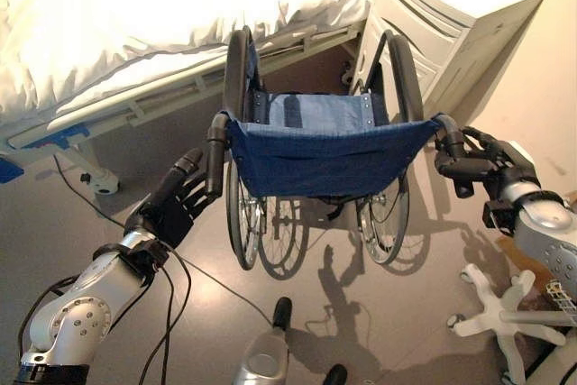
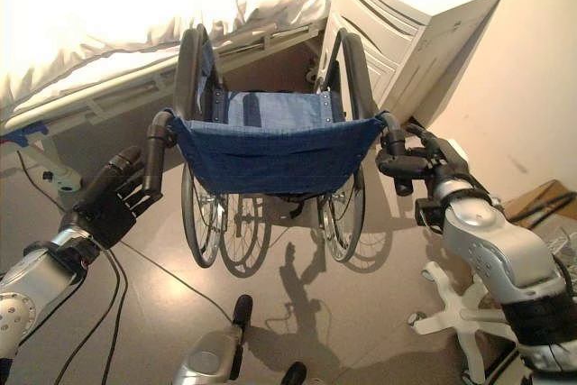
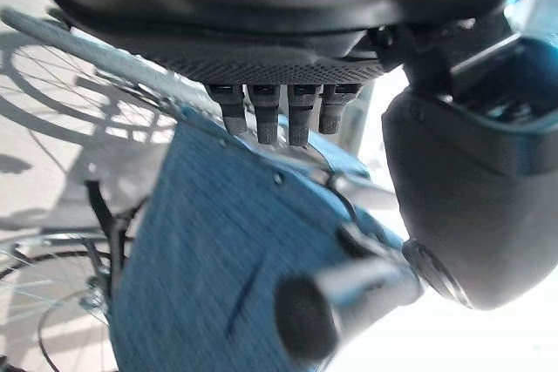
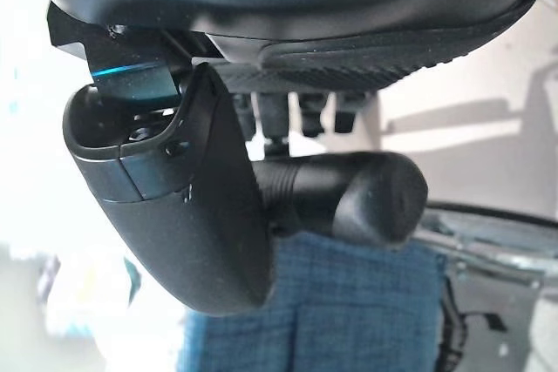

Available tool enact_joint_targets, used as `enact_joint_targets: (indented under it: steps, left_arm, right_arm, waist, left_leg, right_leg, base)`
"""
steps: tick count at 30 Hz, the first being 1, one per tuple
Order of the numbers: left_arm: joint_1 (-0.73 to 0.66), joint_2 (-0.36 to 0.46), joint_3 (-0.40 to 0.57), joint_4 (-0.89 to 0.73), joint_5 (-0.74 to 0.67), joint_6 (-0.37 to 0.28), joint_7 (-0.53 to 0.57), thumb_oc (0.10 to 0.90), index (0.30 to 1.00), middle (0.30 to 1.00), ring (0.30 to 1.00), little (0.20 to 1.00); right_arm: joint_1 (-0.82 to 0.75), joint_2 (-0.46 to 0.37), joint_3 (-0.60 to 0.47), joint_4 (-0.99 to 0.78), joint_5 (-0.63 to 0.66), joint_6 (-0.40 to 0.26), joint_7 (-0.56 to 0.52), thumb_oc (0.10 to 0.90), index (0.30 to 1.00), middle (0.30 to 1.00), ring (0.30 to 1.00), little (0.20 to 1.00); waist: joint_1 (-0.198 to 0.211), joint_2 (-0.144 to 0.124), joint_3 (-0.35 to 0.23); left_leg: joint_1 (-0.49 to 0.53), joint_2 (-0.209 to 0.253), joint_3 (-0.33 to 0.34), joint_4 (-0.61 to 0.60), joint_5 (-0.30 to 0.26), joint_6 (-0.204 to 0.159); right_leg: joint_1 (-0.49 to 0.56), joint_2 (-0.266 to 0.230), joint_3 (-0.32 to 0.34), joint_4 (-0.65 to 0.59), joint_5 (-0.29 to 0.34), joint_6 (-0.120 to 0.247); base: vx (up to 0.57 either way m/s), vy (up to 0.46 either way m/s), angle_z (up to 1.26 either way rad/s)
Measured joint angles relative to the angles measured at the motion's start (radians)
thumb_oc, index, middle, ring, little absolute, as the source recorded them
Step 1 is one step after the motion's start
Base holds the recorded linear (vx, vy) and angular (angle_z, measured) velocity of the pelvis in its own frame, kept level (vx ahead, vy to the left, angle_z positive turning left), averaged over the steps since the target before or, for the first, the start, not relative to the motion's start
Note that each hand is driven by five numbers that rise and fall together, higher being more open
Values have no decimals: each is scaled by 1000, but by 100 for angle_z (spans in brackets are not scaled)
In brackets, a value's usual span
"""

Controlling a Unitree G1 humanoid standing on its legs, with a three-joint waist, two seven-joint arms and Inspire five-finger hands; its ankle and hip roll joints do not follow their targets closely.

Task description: Push the wheelchair next to the bed

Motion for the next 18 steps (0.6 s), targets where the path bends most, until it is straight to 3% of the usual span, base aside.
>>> enact_joint_targets:
  steps: [5, 10, 15, 18]
  left_arm:
    - [75, -14, 9, -4, -41, 29, 35, 800, 900, 900, 900, 900]
    - [88, -14, 45, -27, -91, 30, 62, 800, 900, 900, 900, 900]
    - [103, -14, 79, -38, -140, 30, 101, 800, 900, 900, 900, 900]
    - [137, -23, 96, -28, -157, 28, 113, 800, 900, 900, 900, 900]
  right_arm:
    - [159, 50, -136, -112, 28, -19, -67, 800, 900, 900, 900, 900]
    - [214, 51, -232, -188, 23, -43, -121, 800, 900, 900, 900, 900]
    - [253, 33, -487, -138, -170, -68, -241, 800, 900, 900, 900, 900]
    - [297, 27, -513, -137, -209, -69, -281, 800, 900, 900, 900, 900]
  waist:
    - [-8, 0, 0]
    - [-54, 0, 0]
    - [-123, 2, -2]
    - [-151, 10, -8]
  left_leg:
    - [8, -9, 18, -4, -6, 9]
    - [21, -11, 35, -8, -5, 16]
    - [26, -8, 62, -9, -5, 16]
    - [29, 1, 74, -8, -8, 11]
  right_leg:
    - [1, -12, 25, 1, 4, 7]
    - [5, -19, 46, 1, 9, 15]
    - [3, -20, 75, -6, 13, 33]
    - [1, -18, 81, -5, 14, 32]
  base:
    - [-8, 13, -5]
    - [-17, 30, -11]
    - [-16, 8, -20]
    - [-6, -3, -13]
